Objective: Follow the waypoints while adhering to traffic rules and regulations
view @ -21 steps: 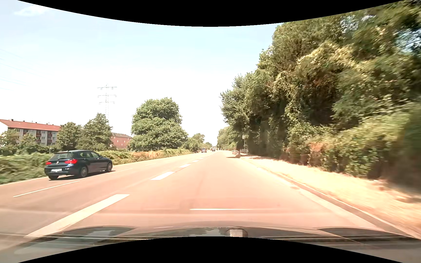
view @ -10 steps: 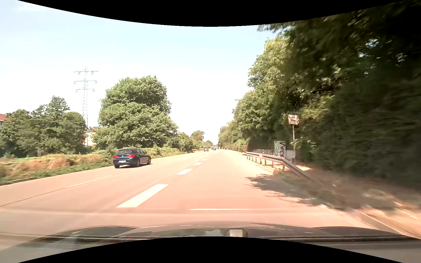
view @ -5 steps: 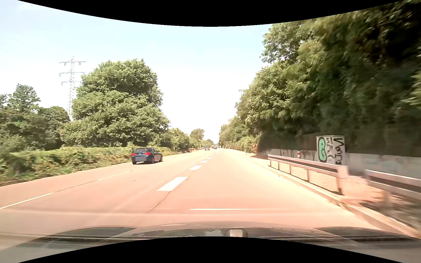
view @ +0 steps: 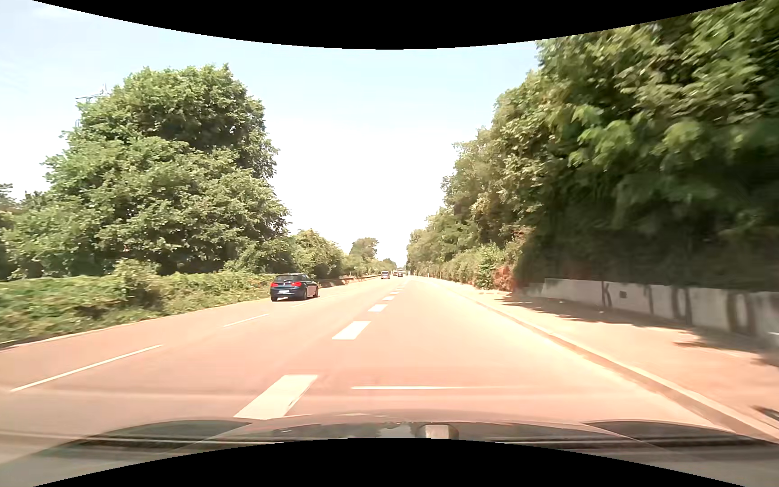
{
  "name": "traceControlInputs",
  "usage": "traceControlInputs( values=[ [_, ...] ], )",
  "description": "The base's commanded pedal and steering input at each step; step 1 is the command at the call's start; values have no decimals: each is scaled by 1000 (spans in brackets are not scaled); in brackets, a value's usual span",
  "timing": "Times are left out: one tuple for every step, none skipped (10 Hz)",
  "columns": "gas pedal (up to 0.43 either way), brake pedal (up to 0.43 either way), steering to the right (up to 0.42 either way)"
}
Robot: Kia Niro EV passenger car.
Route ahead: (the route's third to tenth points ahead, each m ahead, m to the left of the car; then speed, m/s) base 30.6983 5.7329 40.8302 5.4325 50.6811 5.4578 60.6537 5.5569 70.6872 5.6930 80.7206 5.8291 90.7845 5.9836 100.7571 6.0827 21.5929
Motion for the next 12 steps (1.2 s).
traceControlInputs(
  values=[
    [280, 0, -1],
    [280, 0, -1],
    [280, 0, -2],
    [280, 0, -2],
    [280, 0, -2],
    [280, 0, -1],
    [280, 0, -2],
    [280, 0, -1],
    [280, 0, -2],
    [280, 0, -1],
    [280, 0, -2],
    [280, 0, -2]
  ],
)
